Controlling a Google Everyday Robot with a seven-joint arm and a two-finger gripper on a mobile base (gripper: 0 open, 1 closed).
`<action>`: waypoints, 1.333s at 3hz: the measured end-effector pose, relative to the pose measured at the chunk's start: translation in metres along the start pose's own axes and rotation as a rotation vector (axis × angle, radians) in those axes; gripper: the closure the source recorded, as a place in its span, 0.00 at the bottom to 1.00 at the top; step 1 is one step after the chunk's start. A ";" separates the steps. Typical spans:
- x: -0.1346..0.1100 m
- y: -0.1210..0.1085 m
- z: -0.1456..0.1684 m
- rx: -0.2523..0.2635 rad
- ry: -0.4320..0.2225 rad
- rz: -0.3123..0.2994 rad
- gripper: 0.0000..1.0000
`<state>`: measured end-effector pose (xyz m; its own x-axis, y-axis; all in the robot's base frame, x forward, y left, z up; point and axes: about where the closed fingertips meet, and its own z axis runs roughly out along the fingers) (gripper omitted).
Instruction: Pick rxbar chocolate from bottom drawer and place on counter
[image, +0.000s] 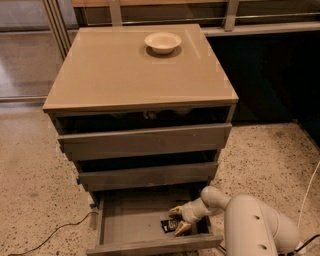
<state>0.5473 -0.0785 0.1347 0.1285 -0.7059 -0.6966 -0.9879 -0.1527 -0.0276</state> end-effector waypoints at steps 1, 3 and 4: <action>0.002 -0.001 0.002 0.001 0.009 -0.007 0.35; 0.014 -0.002 0.003 -0.021 0.109 -0.032 0.36; 0.019 -0.001 0.002 -0.031 0.143 -0.039 0.38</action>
Offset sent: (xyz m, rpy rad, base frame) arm 0.0099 -0.0122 -0.0089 -0.1085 -0.0390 0.0241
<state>0.5505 -0.0899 0.1202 0.1802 -0.7901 -0.5859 -0.9790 -0.2017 -0.0291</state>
